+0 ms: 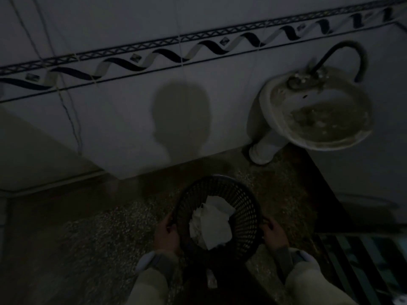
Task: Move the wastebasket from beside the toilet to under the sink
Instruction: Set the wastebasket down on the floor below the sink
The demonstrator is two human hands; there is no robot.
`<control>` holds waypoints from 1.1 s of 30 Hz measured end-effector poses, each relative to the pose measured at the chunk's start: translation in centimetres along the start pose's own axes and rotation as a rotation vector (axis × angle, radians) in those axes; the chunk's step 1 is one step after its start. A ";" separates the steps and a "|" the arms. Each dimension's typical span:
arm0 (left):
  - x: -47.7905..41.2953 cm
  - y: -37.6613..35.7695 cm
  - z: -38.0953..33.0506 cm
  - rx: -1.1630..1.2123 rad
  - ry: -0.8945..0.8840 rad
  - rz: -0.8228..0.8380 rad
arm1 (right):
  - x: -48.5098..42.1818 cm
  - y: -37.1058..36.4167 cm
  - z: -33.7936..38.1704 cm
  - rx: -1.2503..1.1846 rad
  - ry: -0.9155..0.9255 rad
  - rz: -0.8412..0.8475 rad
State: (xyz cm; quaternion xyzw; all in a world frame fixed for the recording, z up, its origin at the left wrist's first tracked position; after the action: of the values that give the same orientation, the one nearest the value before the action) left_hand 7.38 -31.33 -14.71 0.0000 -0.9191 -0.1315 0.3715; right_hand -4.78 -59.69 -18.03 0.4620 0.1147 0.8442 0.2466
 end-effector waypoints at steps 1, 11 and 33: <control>-0.1 -0.4 -1.0 -0.004 -0.020 0.001 | -0.6 0.4 1.0 0.003 0.017 -0.008; -3.7 -4.8 -3.0 0.177 0.086 -0.119 | -7.7 2.3 6.8 0.141 0.017 0.044; -22.5 -10.1 1.1 0.030 0.275 -0.129 | -28.1 -6.0 3.5 0.301 -0.149 0.063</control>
State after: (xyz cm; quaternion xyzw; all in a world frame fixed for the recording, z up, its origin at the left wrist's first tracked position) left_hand 21.93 -38.61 -33.25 0.0827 -0.8594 -0.1401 0.4847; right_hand 12.66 -69.36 -38.98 0.5585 0.2066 0.7881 0.1558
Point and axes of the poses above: each hand's wrist, its own x-axis away from the middle knuckle, its own y-axis out of the back of the hand, z = x × y, the point moved 5 cm from there along -x, towards the middle knuckle, and after that the axes turned 6 degrees about x, right-handed, at the moved point
